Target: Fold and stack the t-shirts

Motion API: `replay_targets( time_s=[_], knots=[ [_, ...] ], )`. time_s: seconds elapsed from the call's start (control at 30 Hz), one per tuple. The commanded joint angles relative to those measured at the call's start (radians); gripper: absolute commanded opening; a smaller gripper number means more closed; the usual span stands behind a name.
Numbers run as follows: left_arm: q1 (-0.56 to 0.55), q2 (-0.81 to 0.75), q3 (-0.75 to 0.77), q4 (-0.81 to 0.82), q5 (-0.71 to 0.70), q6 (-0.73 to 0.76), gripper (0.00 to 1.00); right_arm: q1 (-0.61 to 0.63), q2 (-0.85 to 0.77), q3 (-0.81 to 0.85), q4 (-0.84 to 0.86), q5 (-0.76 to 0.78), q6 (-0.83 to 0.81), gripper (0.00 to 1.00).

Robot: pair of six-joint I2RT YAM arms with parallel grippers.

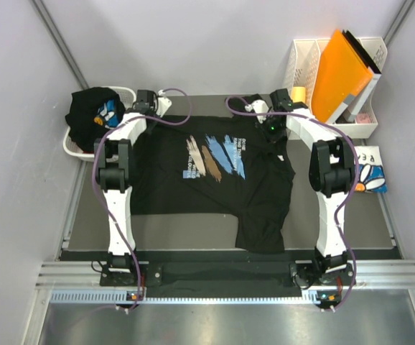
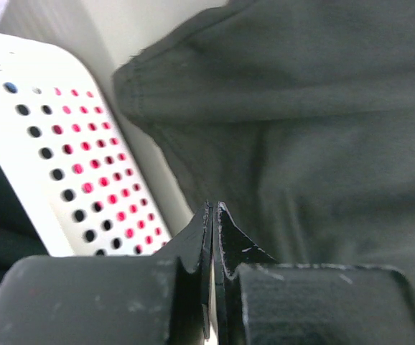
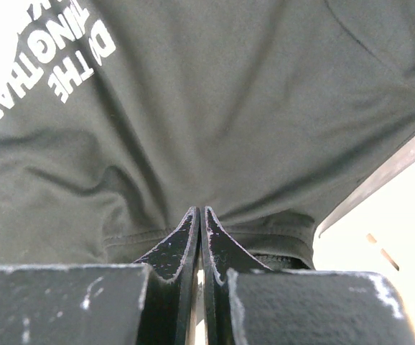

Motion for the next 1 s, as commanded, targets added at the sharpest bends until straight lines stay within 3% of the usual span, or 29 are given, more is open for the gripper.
replay_targets(
  time_s=[0.0, 0.2, 0.47, 0.67, 0.97],
  knots=[
    [0.002, 0.018, 0.015, -0.032, 0.049, -0.032, 0.00, 0.011, -0.003, 0.061, -0.011, 0.005, -0.012, 0.00],
    [0.002, 0.037, 0.012, -0.057, 0.040, -0.029, 0.00, 0.011, 0.000, 0.071, -0.015, 0.008, -0.010, 0.00],
    [0.000, 0.061, 0.009, -0.010, -0.103, 0.007, 0.00, 0.009, -0.003, 0.060, -0.015, 0.009, -0.010, 0.00],
    [-0.004, 0.069, -0.025, 0.132, -0.238, 0.072, 0.00, 0.011, -0.001, 0.052, -0.014, 0.005, -0.007, 0.00],
    [-0.038, 0.055, -0.116, 0.314, -0.293, 0.203, 0.00, 0.011, -0.003, 0.034, -0.011, -0.003, 0.001, 0.00]
  ],
)
